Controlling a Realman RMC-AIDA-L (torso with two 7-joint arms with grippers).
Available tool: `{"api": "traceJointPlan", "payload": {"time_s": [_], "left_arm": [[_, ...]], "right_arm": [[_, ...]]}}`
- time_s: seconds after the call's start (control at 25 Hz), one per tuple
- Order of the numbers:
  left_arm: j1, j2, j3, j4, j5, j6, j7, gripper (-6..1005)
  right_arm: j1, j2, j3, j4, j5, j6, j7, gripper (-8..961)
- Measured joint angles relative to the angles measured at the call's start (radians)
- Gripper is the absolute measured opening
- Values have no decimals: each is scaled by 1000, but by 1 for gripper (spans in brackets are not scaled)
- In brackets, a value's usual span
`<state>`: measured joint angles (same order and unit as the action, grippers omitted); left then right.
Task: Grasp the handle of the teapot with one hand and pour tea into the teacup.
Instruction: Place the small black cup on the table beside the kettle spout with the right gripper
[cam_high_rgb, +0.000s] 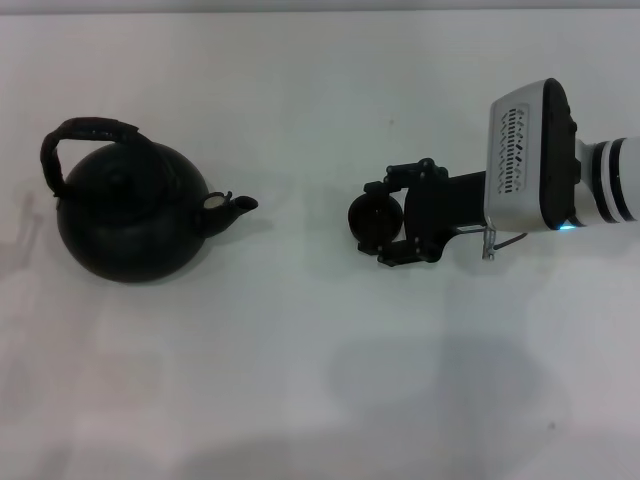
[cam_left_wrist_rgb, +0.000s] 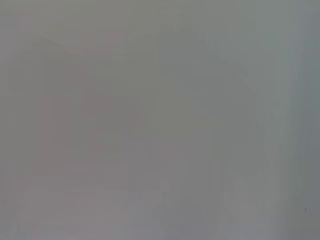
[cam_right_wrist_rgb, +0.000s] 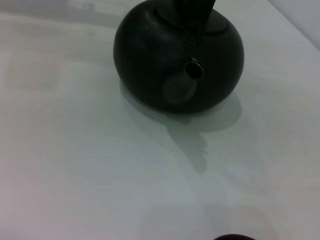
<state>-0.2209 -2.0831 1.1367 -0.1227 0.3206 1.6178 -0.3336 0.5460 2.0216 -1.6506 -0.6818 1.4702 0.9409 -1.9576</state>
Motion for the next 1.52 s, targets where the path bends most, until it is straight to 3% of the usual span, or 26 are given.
{"api": "traceJointPlan", "payload": {"time_s": [1.08, 1.28, 1.52], "left_arm": [[2, -2, 0, 0, 0, -3, 3, 771], [4, -2, 0, 0, 0, -2, 4, 771], [3, -1, 0, 0, 55, 8, 2, 771]], "right_arm": [[-1, -4, 20, -14, 22, 49, -19, 855], [-13, -6, 89, -42, 25, 128, -16, 853], [-37, -11, 289, -85, 27, 339, 7, 852]]}}
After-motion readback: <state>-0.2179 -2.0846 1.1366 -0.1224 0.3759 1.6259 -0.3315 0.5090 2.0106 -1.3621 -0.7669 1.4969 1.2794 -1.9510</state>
